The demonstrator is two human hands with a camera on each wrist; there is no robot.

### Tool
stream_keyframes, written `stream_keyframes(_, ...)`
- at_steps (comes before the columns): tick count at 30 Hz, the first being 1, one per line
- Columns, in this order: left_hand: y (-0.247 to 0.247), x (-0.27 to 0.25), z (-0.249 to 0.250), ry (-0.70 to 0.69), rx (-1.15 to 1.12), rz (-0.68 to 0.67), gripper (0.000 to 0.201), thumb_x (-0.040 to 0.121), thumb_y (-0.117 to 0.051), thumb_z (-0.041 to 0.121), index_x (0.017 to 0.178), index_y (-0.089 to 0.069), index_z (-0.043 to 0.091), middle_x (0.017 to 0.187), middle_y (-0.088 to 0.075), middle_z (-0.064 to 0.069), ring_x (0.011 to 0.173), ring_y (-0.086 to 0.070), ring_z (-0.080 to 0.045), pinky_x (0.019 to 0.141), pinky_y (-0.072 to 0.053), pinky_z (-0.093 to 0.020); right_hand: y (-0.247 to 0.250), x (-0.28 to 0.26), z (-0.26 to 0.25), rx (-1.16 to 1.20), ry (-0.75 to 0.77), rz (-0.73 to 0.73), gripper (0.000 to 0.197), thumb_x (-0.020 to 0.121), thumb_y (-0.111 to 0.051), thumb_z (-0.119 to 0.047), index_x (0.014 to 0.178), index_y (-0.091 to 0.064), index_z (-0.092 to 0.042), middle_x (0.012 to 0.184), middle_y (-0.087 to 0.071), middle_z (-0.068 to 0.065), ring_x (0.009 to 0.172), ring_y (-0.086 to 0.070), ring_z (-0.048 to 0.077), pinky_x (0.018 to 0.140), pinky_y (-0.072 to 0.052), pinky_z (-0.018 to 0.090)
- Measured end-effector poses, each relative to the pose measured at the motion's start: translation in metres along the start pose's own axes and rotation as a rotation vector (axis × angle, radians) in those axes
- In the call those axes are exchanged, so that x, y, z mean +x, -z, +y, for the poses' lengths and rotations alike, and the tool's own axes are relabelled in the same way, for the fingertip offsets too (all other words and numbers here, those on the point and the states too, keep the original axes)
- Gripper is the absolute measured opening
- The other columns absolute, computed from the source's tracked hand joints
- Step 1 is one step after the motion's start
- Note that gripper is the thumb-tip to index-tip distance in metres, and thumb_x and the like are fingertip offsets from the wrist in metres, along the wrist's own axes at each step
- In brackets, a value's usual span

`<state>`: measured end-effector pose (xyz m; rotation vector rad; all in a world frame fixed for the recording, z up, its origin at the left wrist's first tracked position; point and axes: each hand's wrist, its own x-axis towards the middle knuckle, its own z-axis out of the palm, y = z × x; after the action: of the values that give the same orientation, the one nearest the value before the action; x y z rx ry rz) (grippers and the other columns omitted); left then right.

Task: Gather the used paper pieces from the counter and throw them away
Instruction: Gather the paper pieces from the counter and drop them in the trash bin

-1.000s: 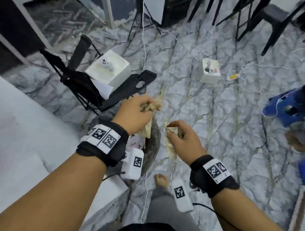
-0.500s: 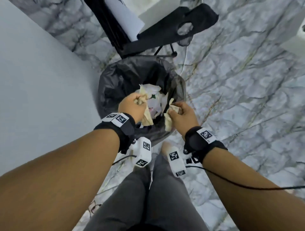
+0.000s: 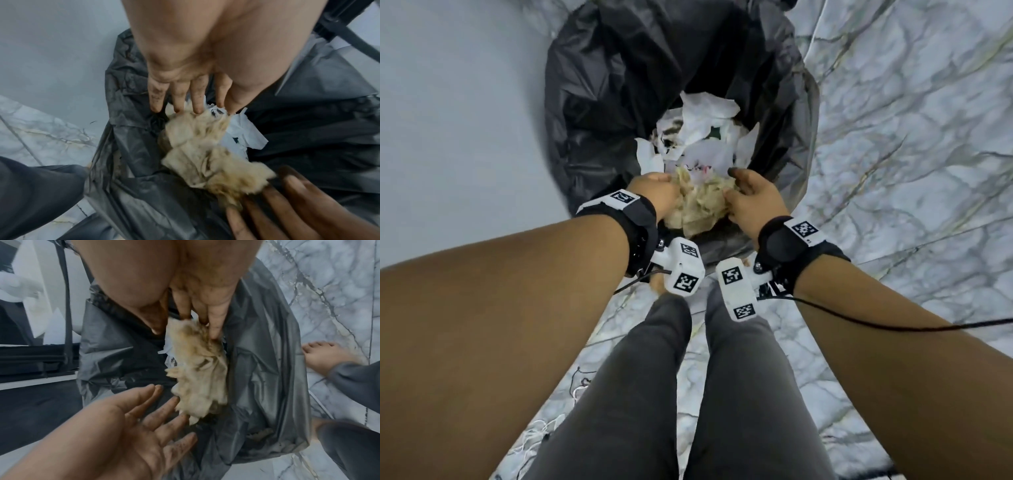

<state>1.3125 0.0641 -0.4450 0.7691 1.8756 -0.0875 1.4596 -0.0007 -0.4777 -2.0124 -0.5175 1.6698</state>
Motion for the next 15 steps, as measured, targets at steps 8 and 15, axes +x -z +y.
stream_keyframes(8,0.003,-0.011,-0.008,-0.021,-0.088,0.053,0.033,0.086,-0.058,0.021,0.118,-0.065,0.024,0.114,-0.067,-0.006,0.093,-0.061,-0.022,0.087,-0.049,-0.031,0.014,-0.011,0.010,0.111,0.018,0.033,0.029,0.094,-0.060,-0.008,0.122,-0.063,-0.017,0.112,-0.070,0.000,0.107,-0.067,0.017,0.101,-0.053,0.045)
stream_keyframes(15,0.041,-0.103,0.042,-0.226,-0.037,0.062,0.036,0.086,-0.056,0.021,0.121,-0.062,0.023,0.113,-0.064,-0.002,0.091,-0.061,-0.017,0.081,-0.050,-0.028,0.047,-0.084,-0.007,-0.008,0.028,0.030,0.015,0.089,-0.063,-0.017,0.087,-0.067,-0.031,0.086,-0.074,0.004,0.084,-0.071,0.026,0.089,-0.058,0.051)
